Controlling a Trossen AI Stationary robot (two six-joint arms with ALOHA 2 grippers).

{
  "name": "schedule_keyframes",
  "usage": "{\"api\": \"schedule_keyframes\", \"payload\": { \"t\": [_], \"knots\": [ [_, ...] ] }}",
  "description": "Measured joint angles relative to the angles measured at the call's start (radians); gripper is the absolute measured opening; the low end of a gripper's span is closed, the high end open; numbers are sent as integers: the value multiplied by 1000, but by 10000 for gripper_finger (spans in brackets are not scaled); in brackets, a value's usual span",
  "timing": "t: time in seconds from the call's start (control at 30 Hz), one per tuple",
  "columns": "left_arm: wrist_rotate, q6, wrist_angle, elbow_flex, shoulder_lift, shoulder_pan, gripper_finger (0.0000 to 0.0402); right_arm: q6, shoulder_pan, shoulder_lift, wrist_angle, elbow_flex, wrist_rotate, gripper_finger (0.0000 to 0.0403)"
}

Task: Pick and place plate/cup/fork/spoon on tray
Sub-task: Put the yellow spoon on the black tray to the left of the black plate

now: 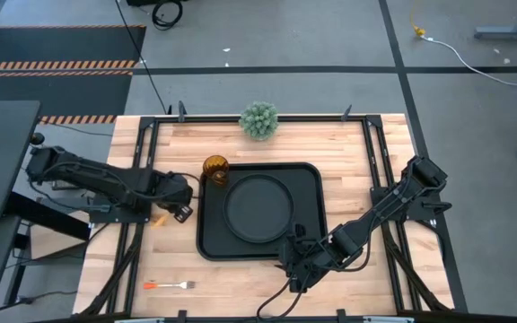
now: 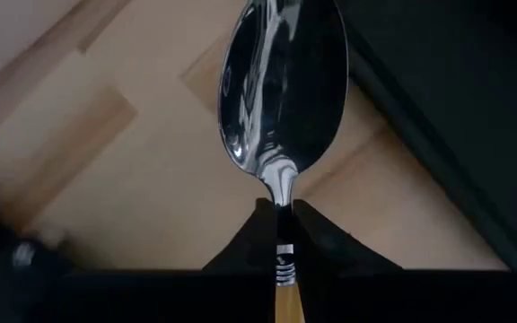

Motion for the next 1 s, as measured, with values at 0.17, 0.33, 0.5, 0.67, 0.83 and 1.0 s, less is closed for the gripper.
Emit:
{"api": "schedule_keyframes", "payload": {
  "t": [0.17,0.33,0.5,0.67,0.83,1.0],
  "knots": [
    [-36,-245,-8,73,-1,-150,21,2,0,0,-7,0,0,197],
    [-163,-566,103,73,32,-306,21,2,8,0,-13,0,0,197],
    [-279,-776,177,73,128,-378,22,2,28,0,-27,0,0,197],
    [-287,-807,327,73,240,-347,22,19,51,0,-34,0,0,197],
    [-241,-754,519,75,322,-260,22,37,68,0,-32,0,0,197],
    [-168,-673,572,75,376,-145,23,38,76,0,-31,0,0,197]
  ]
}}
